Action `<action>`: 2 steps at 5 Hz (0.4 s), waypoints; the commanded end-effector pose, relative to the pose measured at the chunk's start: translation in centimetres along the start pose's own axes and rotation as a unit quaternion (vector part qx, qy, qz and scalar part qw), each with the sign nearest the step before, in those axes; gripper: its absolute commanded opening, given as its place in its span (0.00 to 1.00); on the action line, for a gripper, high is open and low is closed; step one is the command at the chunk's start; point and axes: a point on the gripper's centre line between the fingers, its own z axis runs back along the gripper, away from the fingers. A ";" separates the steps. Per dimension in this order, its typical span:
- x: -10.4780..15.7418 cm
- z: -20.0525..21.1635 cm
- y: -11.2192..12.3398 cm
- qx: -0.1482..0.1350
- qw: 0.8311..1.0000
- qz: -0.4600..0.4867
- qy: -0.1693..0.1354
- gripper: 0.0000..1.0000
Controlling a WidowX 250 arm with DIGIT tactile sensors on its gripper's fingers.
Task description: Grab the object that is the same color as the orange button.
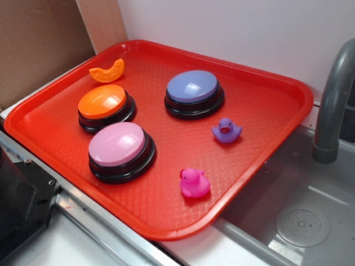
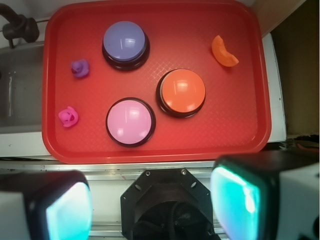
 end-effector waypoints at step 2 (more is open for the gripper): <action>3.0 -1.0 1.7 0.008 0.999 -0.026 0.028 1.00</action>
